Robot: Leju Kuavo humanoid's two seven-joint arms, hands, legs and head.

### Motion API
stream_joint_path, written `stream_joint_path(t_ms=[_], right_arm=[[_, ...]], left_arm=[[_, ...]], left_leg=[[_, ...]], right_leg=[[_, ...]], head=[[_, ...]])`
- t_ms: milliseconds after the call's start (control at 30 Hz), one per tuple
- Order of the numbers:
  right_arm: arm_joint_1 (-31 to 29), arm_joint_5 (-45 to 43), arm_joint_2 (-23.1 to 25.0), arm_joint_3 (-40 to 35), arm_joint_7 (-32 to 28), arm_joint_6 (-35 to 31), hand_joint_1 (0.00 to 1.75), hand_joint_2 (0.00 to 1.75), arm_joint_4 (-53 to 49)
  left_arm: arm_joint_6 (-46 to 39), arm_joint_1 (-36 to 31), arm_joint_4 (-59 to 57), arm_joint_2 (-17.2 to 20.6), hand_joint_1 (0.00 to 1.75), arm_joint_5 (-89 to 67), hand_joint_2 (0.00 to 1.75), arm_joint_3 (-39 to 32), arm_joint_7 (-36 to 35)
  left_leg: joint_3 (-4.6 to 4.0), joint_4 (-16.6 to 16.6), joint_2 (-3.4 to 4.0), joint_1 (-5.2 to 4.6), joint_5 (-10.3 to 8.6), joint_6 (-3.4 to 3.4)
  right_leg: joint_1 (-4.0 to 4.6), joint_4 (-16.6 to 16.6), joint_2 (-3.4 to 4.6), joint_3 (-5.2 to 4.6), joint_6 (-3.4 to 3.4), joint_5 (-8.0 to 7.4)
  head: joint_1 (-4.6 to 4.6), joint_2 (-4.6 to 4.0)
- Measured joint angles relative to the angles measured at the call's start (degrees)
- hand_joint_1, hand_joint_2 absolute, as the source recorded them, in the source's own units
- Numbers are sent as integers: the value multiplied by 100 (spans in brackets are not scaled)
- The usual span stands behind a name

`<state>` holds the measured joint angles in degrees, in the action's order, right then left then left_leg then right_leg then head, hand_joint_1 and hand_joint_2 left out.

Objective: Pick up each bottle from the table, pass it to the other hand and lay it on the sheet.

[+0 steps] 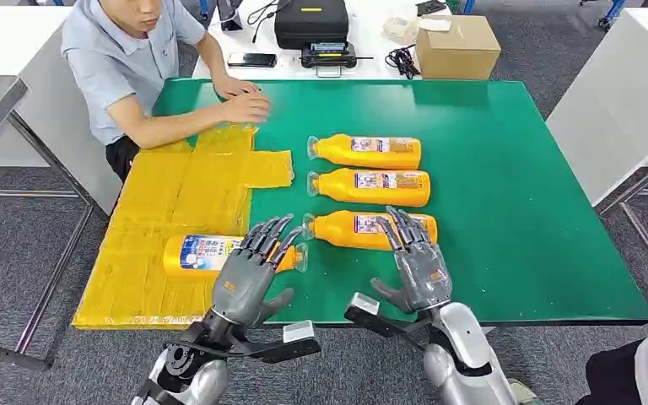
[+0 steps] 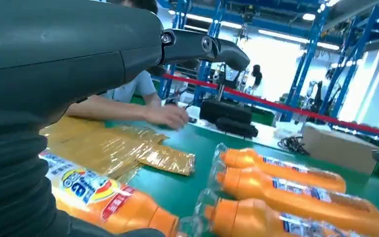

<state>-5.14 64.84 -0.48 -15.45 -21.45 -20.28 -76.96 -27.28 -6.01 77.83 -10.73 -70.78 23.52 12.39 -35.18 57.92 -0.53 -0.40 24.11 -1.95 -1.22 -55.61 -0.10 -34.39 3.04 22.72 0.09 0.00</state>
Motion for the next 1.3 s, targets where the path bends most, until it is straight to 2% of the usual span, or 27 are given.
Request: stream_joint_path(t_ms=[167, 567, 700, 1067, 1300], right_arm=[[-127, 619, -153, 26, 637, 55, 0, 175, 99], [-481, 232, -422, 487, 435, 474, 0, 175, 767], [-611, 329, -422, 492, 468, 585, 0, 175, 994], [-1111, -178, -404, 474, 433, 1167, 0, 175, 1866], [-1007, -80, -380, 291, 905, 1245, 0, 175, 1865]], left_arm=[[217, 206, 401, -61, 0, 688, 175, 85, 324], [516, 561, 1196, -197, 0, 2551, 175, 243, 1143], [542, 564, 1277, -197, 0, 2702, 175, 304, 1190], [545, 549, 1277, -210, 0, 2740, 175, 481, 1253], [404, 588, 1277, -210, 0, 2573, 175, 505, 1216]], left_leg=[[-4, 0, -1, -1, 1, 0], [-4, 0, 0, 0, 2, -1], [-5, 0, 0, 1, 2, -1], [-6, 1, -4, -1, 1, -2], [-6, 0, -3, 0, 2, -1]], right_leg=[[0, 0, 0, -2, 0, 0], [1, 1, 0, -3, 0, 0], [2, 0, 0, -2, 0, 0], [0, 1, -2, -2, 1, 0], [1, 1, -1, -5, 1, 0]], head=[[0, 0], [-2, 0], [-2, 0], [-2, 0], [-2, 0]])
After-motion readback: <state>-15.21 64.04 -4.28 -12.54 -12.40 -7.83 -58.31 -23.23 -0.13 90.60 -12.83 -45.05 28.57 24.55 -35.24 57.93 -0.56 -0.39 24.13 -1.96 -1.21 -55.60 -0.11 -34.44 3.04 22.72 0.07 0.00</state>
